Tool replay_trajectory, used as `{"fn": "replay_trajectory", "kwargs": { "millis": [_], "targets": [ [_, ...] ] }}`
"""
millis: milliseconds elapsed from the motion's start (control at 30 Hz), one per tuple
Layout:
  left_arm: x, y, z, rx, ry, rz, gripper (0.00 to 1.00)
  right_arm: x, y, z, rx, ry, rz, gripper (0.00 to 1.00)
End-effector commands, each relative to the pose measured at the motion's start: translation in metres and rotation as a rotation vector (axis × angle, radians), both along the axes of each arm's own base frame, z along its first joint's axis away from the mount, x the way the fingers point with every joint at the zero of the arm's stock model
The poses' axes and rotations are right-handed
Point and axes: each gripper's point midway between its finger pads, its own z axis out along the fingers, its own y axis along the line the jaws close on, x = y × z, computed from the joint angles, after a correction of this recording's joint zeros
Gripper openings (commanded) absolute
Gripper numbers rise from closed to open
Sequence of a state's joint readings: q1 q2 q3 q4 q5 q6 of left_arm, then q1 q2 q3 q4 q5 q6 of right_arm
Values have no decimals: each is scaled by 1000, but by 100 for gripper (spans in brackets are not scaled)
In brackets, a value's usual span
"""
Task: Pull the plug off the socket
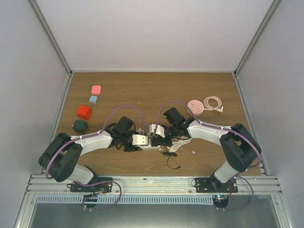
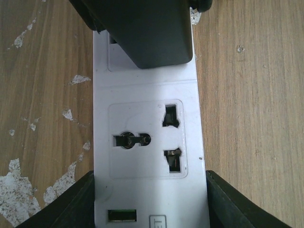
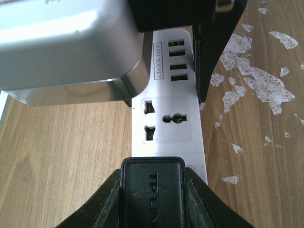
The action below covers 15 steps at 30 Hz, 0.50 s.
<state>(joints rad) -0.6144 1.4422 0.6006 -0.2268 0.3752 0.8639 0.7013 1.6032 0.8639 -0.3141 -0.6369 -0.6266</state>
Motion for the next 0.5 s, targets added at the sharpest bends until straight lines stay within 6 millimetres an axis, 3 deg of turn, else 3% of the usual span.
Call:
{"fn": "replay_trajectory", "kwargs": {
  "millis": [0,467],
  "targets": [
    [-13,17,-23,99,35,-4,36,0,13,27,92,-29,25,22],
    [-21,24,-37,171,63,-21,29,4,14,42,128,-66,10,20]
  ]
}}
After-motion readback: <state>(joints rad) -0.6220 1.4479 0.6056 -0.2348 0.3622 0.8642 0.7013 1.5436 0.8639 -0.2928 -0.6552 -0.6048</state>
